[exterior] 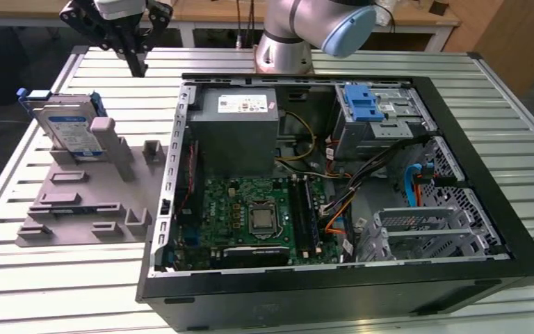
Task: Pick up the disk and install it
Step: 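Reach for the disk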
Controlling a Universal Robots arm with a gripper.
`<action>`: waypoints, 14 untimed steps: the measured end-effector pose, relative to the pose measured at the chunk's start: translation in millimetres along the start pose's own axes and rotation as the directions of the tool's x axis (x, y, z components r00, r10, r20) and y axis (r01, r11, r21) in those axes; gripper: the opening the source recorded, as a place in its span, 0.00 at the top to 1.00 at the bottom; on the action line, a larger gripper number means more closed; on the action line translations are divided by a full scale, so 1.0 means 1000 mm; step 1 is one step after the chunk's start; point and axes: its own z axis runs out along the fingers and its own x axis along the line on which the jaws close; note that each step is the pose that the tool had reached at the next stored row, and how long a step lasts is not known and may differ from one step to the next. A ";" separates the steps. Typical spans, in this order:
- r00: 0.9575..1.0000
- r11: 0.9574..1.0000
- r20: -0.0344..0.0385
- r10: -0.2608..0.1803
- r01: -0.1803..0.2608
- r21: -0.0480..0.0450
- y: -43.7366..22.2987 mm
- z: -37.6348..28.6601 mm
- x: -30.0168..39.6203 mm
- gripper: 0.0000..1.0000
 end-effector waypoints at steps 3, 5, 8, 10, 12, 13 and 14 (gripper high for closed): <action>1.000 1.000 0.000 0.000 0.000 0.000 0.0003 0.0001 0.0049 0.89; 1.000 1.000 0.000 0.000 0.000 0.000 0.0004 0.0002 0.0082 0.89; 1.000 1.000 0.000 0.000 0.000 0.000 0.0006 0.0002 0.0131 0.89; 1.000 1.000 0.000 0.000 0.000 0.000 0.0008 0.0003 0.0165 0.89; 1.000 1.000 0.000 0.000 0.000 0.000 0.0009 0.0003 0.0199 0.89; 1.000 1.000 -0.001 0.000 0.000 0.000 0.0009 0.0003 0.0217 0.89; 1.000 1.000 -0.001 0.000 0.000 0.000 0.0010 0.0004 0.0233 0.89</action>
